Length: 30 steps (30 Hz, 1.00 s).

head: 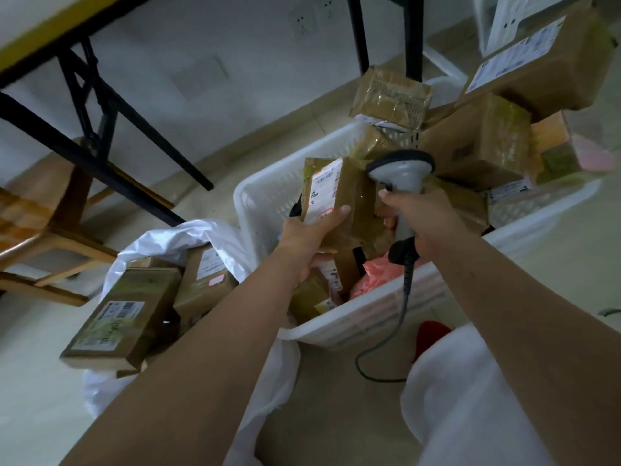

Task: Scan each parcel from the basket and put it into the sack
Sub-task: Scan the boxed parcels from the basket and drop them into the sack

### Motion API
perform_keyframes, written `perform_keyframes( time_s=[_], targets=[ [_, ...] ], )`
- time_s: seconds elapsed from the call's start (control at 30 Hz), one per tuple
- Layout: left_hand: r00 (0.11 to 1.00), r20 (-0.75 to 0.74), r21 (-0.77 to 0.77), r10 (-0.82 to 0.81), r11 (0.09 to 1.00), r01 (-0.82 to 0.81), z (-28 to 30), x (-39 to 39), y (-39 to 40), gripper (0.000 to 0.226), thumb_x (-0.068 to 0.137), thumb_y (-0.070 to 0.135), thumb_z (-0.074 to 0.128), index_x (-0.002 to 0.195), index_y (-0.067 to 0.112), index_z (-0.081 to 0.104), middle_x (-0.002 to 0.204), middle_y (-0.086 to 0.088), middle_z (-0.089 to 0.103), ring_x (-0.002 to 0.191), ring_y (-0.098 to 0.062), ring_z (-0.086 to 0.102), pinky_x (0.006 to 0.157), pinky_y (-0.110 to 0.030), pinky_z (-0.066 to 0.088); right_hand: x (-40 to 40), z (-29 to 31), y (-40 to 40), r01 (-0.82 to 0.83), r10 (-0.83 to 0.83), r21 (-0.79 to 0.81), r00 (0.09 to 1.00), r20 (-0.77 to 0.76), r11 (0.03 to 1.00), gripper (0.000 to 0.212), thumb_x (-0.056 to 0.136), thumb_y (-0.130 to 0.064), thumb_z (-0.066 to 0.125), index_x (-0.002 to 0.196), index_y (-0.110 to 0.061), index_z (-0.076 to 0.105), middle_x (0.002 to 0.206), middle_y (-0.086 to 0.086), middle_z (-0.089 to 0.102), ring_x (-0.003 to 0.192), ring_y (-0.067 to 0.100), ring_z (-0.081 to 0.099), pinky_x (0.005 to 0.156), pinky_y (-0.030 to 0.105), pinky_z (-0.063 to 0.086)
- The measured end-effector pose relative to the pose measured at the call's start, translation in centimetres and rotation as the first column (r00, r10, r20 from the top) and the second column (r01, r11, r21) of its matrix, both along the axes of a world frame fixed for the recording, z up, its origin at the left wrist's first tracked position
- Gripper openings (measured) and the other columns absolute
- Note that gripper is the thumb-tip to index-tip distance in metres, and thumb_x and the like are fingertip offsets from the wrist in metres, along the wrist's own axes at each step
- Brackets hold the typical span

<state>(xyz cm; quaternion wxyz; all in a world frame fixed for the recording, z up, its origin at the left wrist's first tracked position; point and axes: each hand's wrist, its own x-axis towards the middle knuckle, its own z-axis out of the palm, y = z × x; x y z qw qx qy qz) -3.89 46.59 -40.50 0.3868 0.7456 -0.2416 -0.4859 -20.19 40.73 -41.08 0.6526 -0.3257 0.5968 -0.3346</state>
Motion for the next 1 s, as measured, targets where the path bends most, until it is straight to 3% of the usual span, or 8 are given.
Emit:
perform_keyframes(
  time_s=[0.07,0.3,0.53,0.67,0.73,0.8,0.9,1.0],
  targets=[
    [0.999,-0.041,-0.059,-0.002,0.998,0.0,1.1,0.3,0.6,0.055,0.078,0.042,0.078,0.119,0.013,0.055,0.111,-0.009,0.071,0.096,-0.021,0.07,0.082,-0.041,0.059,1.2,0.3,0.7,0.017,-0.016,-0.007,0.997,0.074,1.0,0.018,0.09,-0.019,0.069,0.087,-0.008,0.055,0.068,0.005,0.056,0.032,0.004,0.048,0.036,0.015,0.042],
    [0.985,-0.173,-0.095,-0.007,0.995,-0.009,3.7,3.5,3.2,0.038,0.092,0.021,0.067,0.122,0.019,0.042,0.123,-0.014,0.063,0.111,-0.032,0.063,0.094,-0.06,0.05,4.2,1.0,2.6,0.009,-0.012,0.017,0.987,0.161,1.0,0.019,0.09,-0.013,0.067,0.101,0.0,0.058,0.061,0.008,0.057,0.039,0.011,0.05,0.04,0.022,0.044],
    [0.974,-0.225,-0.125,-0.009,0.992,-0.02,5.0,7.0,7.1,0.034,0.088,0.013,0.07,0.11,0.022,0.044,0.122,-0.015,0.067,0.11,-0.03,0.065,0.091,-0.045,0.054,6.4,3.3,5.1,-0.078,0.084,-0.038,0.982,0.172,0.996,0.012,0.091,-0.011,0.066,0.089,-0.007,0.055,0.066,0.006,0.059,0.05,0.012,0.052,0.05,0.028,0.047],
    [0.973,-0.228,-0.173,0.027,0.983,-0.068,5.4,8.7,10.1,0.041,0.085,0.009,0.072,0.113,0.023,0.045,0.116,-0.014,0.07,0.102,-0.029,0.068,0.082,-0.039,0.056,6.9,3.9,6.9,-0.112,0.121,-0.06,0.975,0.185,0.992,0.024,0.089,-0.017,0.07,0.106,-0.009,0.055,0.083,0.007,0.067,0.075,0.018,0.068,0.071,0.037,0.058],
    [0.976,-0.209,-0.222,0.062,0.969,-0.11,5.9,9.5,12.0,0.049,0.084,0.005,0.072,0.122,0.021,0.044,0.115,-0.013,0.071,0.102,-0.027,0.07,0.087,-0.041,0.056,7.0,4.2,7.8,-0.142,0.144,-0.021,0.966,0.215,0.99,0.037,0.086,-0.025,0.073,0.114,-0.008,0.058,0.092,0.01,0.068,0.082,0.026,0.068,0.081,0.041,0.056],
    [0.975,-0.184,-0.272,0.12,0.948,-0.168,6.4,10.6,14.1,0.055,0.083,0.001,0.071,0.127,0.02,0.043,0.118,-0.012,0.069,0.104,-0.027,0.07,0.093,-0.045,0.055,7.3,4.9,8.7,-0.203,0.193,0.012,0.946,0.26,0.979,0.037,0.088,-0.031,0.07,0.112,-0.005,0.061,0.085,0.011,0.064,0.077,0.026,0.059,0.077,0.038,0.053],
    [0.958,-0.191,-0.336,0.212,0.903,-0.267,7.3,12.5,16.8,0.06,0.081,-0.002,0.072,0.129,0.021,0.044,0.12,-0.011,0.067,0.104,-0.027,0.07,0.093,-0.048,0.055,8.1,6.6,10.0,-0.232,0.2,0.082,0.938,0.283,0.969,0.026,0.093,-0.037,0.063,0.09,-0.012,0.059,0.063,0.002,0.053,0.044,0.013,0.046,0.053,0.025,0.044],
    [0.937,-0.179,-0.399,0.301,0.848,-0.349,8.5,14.2,19.2,0.056,0.084,-0.001,0.071,0.13,0.02,0.045,0.114,-0.008,0.07,0.099,-0.023,0.072,0.083,-0.04,0.059,9.6,8.2,11.8,-0.301,0.286,0.019,0.92,0.267,0.953,0.03,0.087,-0.04,0.07,0.096,-0.013,0.061,0.061,0.001,0.055,0.041,0.011,0.044,0.047,0.024,0.042]
  ],
)
